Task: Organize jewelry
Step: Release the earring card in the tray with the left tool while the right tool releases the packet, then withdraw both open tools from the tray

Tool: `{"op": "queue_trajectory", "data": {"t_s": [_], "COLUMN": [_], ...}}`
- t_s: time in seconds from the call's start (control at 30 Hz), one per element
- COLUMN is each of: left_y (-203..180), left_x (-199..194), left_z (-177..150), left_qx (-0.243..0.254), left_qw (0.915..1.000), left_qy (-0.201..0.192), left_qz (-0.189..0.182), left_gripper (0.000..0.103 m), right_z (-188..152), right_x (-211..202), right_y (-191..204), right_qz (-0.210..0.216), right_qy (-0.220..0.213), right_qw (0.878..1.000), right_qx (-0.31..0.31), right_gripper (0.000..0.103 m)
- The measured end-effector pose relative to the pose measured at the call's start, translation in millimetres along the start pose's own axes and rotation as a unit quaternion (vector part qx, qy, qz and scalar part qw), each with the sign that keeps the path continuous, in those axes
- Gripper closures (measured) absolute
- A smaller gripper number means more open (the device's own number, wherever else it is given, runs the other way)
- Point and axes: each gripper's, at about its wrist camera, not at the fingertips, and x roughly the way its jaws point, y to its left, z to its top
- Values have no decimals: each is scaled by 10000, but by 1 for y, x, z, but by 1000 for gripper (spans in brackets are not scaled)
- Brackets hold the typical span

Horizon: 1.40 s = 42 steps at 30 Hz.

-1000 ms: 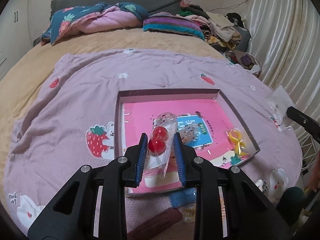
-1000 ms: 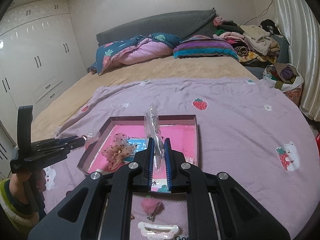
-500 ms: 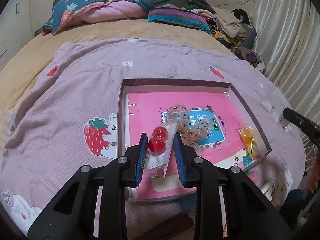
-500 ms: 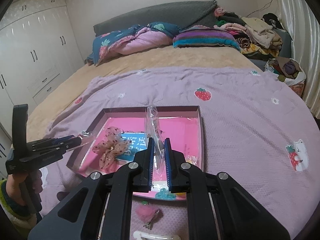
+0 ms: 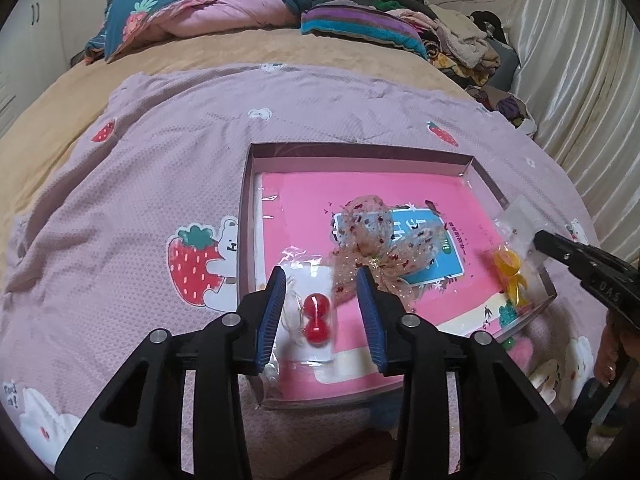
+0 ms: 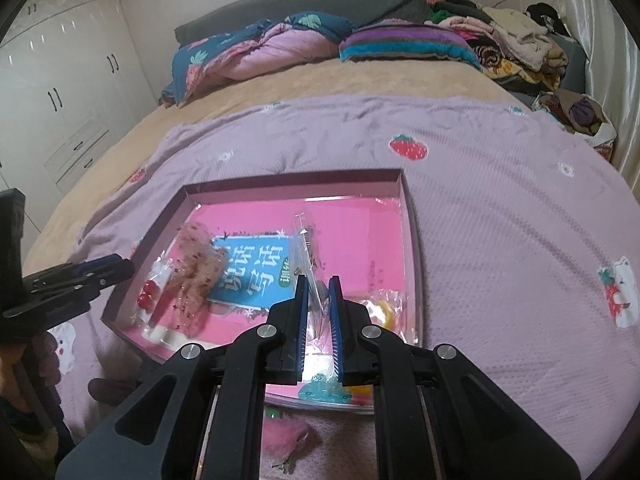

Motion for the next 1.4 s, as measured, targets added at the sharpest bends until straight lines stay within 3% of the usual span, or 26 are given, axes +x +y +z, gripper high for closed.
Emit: {"op": "queue_trajectory", "data": {"t_s": [0.4,0.53,0.6,0.67,0.8,1.03,1.17,1.23,1.4], "left_y": [-1,-3,-3,-4,-6,-10,-13,-15,-18], "left_x": [-14,-21,-25,-31,-41,-68,-83,-90,-103], "left_z": [-4,-6,-6,-7,-8,-8,-9,-11,-13], "left_qx": [27,24,23,25,20,10,17,24,49], "left_qw": [9999,9999,9998,9998,9995,9987,9980,9976,9967], "left_qy": [-110,-156,-180,-218,-299,-514,-632,-687,-808], "left_qz": [36,29,31,33,40,-2,-13,2,3], "left_gripper": [60,60,55,52,46,34,28,20,15], "right_z": [-15,-17,-18,-18,-18,-15,-15,-15,-18], "right_x": [19,11,5,-2,-18,-58,-78,-86,-102], "right_y": [-2,-2,-2,-2,1,9,12,14,17], "right_qz": [97,67,61,60,74,78,136,140,142], "right_qy": [342,276,231,175,23,-427,-602,-656,-746], "right_qw": [9992,9994,9995,9996,9998,9989,9979,9976,9970], "right_qx": [169,191,196,201,187,176,195,180,163], "right_gripper": [87,74,72,63,53,25,21,19,18]}}
